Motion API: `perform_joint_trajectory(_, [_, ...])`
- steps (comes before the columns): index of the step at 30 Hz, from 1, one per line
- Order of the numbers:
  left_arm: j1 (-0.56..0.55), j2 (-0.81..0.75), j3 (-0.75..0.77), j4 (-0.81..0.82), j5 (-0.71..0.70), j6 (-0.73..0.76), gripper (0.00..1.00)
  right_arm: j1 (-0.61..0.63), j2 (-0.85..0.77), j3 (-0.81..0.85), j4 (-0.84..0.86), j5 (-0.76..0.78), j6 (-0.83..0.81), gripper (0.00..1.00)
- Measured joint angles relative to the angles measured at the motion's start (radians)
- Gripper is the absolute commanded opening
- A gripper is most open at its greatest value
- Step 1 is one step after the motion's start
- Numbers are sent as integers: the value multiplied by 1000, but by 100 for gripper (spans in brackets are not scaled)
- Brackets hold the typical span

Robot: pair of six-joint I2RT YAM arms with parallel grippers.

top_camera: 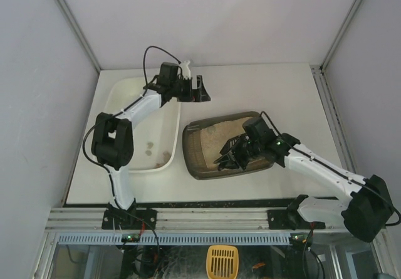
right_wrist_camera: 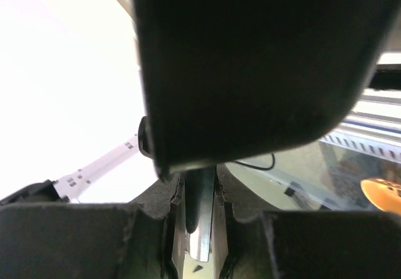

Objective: Clean the litter box

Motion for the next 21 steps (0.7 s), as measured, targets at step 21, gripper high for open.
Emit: perform_joint_trajectory(21, [39, 0, -224, 344, 201, -383, 100, -1, 337, 31, 375, -45, 190, 0])
